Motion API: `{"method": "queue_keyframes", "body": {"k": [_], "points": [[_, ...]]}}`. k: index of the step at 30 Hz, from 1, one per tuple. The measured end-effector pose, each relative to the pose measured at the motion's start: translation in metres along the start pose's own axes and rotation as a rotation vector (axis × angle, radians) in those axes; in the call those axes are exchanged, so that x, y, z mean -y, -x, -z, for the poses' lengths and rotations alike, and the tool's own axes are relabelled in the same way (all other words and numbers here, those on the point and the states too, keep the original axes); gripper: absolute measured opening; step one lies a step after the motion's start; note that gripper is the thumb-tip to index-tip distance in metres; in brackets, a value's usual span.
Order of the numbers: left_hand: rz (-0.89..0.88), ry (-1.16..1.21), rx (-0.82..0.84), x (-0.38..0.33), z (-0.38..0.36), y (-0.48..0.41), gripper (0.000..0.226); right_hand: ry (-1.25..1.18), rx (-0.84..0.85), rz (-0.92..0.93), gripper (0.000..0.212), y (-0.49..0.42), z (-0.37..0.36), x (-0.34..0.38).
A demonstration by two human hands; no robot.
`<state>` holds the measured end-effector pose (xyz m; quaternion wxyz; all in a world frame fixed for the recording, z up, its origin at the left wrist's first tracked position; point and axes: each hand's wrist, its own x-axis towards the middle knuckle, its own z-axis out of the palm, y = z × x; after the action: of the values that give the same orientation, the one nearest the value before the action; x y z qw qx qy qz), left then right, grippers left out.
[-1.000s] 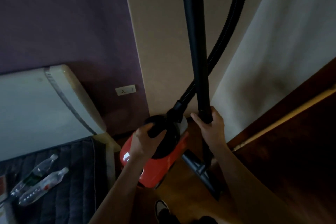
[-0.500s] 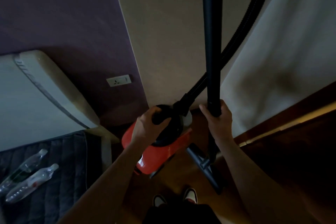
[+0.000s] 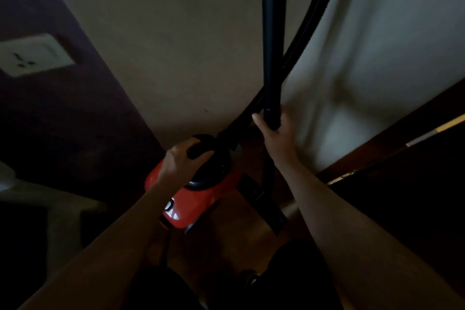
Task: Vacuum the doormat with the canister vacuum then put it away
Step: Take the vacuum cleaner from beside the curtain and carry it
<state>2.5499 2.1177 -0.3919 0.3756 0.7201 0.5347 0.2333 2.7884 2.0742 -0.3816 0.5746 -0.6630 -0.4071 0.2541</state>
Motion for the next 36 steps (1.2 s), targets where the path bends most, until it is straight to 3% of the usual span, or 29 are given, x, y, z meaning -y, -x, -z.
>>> {"method": "queue_keyframes", "body": {"k": [3, 7, 12, 16, 21, 36], "points": [[-0.048, 0.004, 0.036, 0.05, -0.055, -0.026, 0.048, 0.017, -0.033, 0.03, 0.028, -0.014, -0.008, -0.069], [-0.076, 0.01, 0.067, 0.108, -0.114, -0.05, 0.046, 0.001, -0.075, 0.075, 0.033, -0.03, -0.02, -0.143], [-0.052, 0.007, 0.116, 0.158, -0.156, -0.063, 0.054, -0.004, -0.116, 0.162, 0.027, -0.046, -0.031, -0.197], [-0.044, 0.0, 0.149, 0.184, -0.174, -0.068, 0.066, -0.038, -0.178, 0.199, 0.03, -0.055, -0.038, -0.22], [-0.048, -0.002, 0.139, 0.194, -0.192, -0.066, 0.041, -0.084, -0.193, 0.182, 0.032, -0.058, -0.037, -0.243], [-0.092, -0.127, 0.226, 0.213, -0.205, -0.089, 0.039, 0.014, -0.18, 0.166, 0.044, -0.08, -0.032, -0.291]]}}
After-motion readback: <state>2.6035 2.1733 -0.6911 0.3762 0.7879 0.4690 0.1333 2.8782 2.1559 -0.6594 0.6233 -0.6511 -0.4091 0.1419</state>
